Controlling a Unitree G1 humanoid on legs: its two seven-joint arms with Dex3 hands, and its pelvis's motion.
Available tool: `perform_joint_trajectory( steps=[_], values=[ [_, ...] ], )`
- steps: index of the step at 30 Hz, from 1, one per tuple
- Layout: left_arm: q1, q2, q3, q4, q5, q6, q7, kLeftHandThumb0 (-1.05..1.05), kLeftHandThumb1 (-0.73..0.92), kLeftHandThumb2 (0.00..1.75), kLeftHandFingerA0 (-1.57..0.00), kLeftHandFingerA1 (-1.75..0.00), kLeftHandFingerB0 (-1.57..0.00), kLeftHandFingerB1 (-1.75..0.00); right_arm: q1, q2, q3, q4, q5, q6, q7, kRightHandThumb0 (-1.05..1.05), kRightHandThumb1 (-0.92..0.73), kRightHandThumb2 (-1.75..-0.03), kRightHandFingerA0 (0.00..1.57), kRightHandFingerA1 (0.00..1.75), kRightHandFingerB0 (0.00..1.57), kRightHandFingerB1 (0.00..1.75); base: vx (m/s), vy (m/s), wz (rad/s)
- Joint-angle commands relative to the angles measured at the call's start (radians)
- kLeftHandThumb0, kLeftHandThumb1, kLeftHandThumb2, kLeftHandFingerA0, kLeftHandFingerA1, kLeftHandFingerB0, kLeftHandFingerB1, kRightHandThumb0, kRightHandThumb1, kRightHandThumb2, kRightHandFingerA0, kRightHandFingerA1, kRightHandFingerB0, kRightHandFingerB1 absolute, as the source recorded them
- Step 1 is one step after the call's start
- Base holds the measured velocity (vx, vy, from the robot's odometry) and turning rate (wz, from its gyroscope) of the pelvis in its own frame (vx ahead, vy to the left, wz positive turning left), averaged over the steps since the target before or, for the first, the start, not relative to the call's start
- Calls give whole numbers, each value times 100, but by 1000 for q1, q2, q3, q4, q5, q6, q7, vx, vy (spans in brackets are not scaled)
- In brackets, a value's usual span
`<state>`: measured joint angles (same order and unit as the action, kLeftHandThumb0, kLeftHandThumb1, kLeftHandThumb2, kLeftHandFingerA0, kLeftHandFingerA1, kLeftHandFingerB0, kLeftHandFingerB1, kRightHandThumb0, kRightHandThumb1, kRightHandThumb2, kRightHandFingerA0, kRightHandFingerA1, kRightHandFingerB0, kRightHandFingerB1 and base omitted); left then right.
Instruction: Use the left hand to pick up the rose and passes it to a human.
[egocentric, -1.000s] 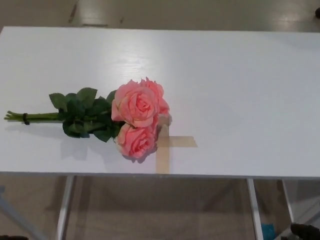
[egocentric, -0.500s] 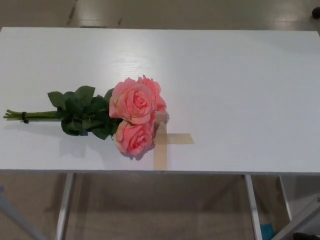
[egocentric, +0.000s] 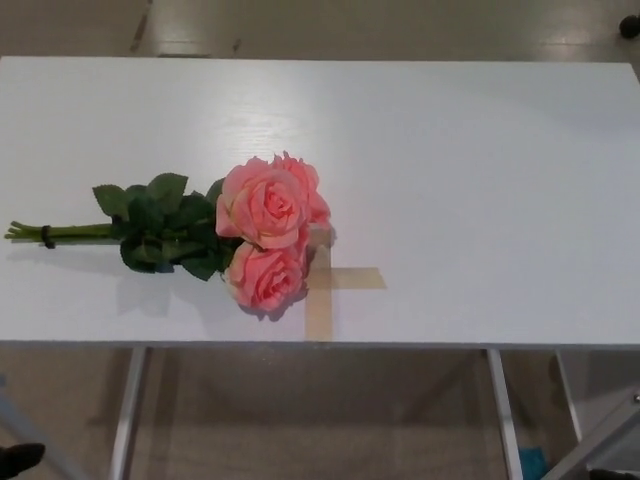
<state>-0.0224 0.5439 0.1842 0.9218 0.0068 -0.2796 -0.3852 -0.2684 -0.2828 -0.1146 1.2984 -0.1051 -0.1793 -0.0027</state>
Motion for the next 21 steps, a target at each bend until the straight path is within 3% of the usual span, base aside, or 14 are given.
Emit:
perform_joint_trajectory(
  steps=[1, 6, 11, 12, 18, 21],
  values=[
    [301, 30, 106, -415, -183, -70, -168, -19, 36, 81, -37, -57, -14, -46, 9, -1, 3, 9, 0, 3, -9, -57, -64, -94, 50, 56, 29, 47, 0, 0, 0],
    [472, 30, 177, -649, -243, -51, -207, -17, 35, 81, -39, -58, -15, -46, 8, -7, 7, 11, -5, 6, -11, -57, -64, -94, 50, 56, 28, 47, 0, 0, 0],
    [584, 22, 305, -856, -401, -153, -292, -14, 32, 80, -42, -59, -18, -48, -10, -11, 1, 11, 0, 14, -12, -57, -64, -94, 50, 56, 28, 47, 0, 0, 0],
    [600, 17, 331, -905, -428, -153, -291, -19, 46, 53, -51, -41, -32, -34, -12, -11, 1, 11, 1, 14, -12, -57, -64, -94, 50, 56, 29, 47, 0, 0, 0],
    [620, -13, 439, -1113, -471, -165, -225, -22, 43, 53, -52, -40, -36, -32, -15, -12, -1, 11, 3, 14, -6, -58, -64, -94, 51, 56, 29, 47, 0, 0, 0],
    [535, -13, 470, -1162, -437, -204, -163, -24, 40, 52, -51, -40, -33, -32, -18, -14, 5, 12, -3, 13, -8, -56, -63, -94, 50, 57, 29, 47, 0, 0, 0]
  ],
)
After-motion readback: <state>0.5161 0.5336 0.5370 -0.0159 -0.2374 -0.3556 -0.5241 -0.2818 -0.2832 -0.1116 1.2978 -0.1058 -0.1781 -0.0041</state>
